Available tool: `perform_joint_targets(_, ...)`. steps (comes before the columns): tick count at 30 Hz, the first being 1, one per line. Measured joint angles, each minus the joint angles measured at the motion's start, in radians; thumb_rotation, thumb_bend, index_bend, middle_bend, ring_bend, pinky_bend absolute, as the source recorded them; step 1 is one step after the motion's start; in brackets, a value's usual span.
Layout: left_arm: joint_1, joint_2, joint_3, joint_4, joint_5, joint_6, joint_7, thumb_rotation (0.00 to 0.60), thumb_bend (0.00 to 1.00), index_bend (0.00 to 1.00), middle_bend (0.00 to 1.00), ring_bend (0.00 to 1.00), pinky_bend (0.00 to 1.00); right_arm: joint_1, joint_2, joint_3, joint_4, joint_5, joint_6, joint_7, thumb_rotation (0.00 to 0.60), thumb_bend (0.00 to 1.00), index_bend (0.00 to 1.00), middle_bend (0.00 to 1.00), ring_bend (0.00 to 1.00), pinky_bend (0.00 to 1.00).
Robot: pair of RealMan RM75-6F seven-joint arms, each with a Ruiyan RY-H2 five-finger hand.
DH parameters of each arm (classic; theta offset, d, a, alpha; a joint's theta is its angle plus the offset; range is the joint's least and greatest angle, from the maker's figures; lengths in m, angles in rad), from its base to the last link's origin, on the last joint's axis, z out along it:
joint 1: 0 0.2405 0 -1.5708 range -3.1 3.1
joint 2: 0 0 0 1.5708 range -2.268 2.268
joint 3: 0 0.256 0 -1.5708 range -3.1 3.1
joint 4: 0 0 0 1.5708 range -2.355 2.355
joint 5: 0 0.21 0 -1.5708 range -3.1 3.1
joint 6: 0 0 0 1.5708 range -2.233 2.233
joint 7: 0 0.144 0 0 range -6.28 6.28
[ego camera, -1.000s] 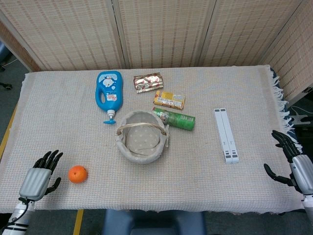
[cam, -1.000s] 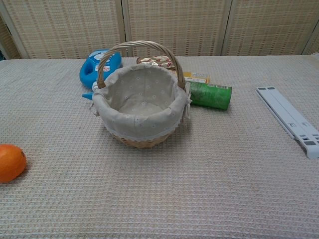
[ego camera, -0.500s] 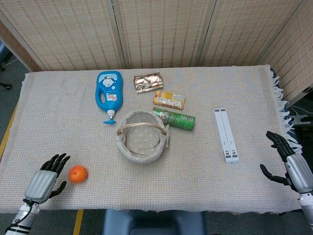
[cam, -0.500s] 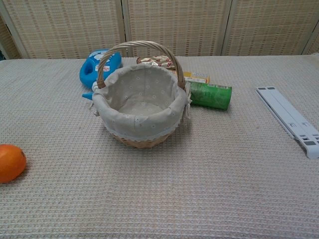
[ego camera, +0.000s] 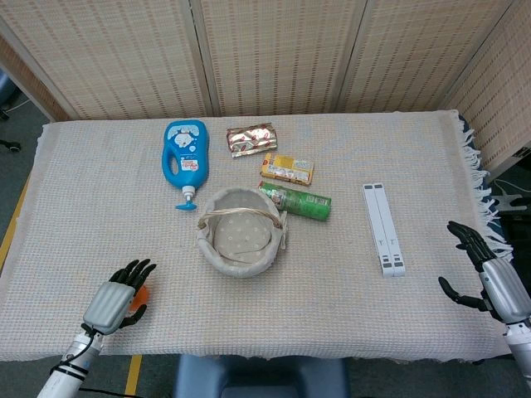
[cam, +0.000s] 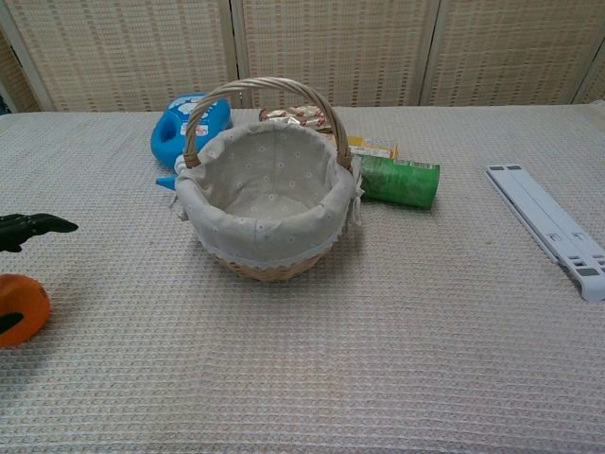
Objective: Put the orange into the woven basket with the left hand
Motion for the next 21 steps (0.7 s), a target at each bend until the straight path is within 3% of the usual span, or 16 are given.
perform_joint_targets(14, -0.032, -0.02, -0.012, 0.039, -0.113, -0.096, -0.053, 0.6, 0.38, 0.0, 0.0, 0.0, 0.19, 0.003, -0.005, -0.008, -0.003, -0.006, -0.001, -0.016, 0.6, 0.26, 0.0, 0.02, 0.0, 0.24)
perform_joint_targets(18, -0.037, -0.015, -0.009, 0.036, -0.124, -0.107, -0.069, 0.6, 0.38, 0.0, 0.0, 0.02, 0.31, 0.001, -0.007, -0.009, -0.002, -0.006, 0.004, -0.016, 0.6, 0.26, 0.01, 0.02, 0.0, 0.25)
perform_joint_targets(21, -0.039, -0.018, -0.009, 0.039, -0.125, -0.103, -0.069, 0.6, 0.38, 0.0, 0.02, 0.12, 0.46, 0.001, -0.008, -0.008, -0.002, -0.006, 0.007, -0.014, 0.6, 0.26, 0.01, 0.02, 0.0, 0.25)
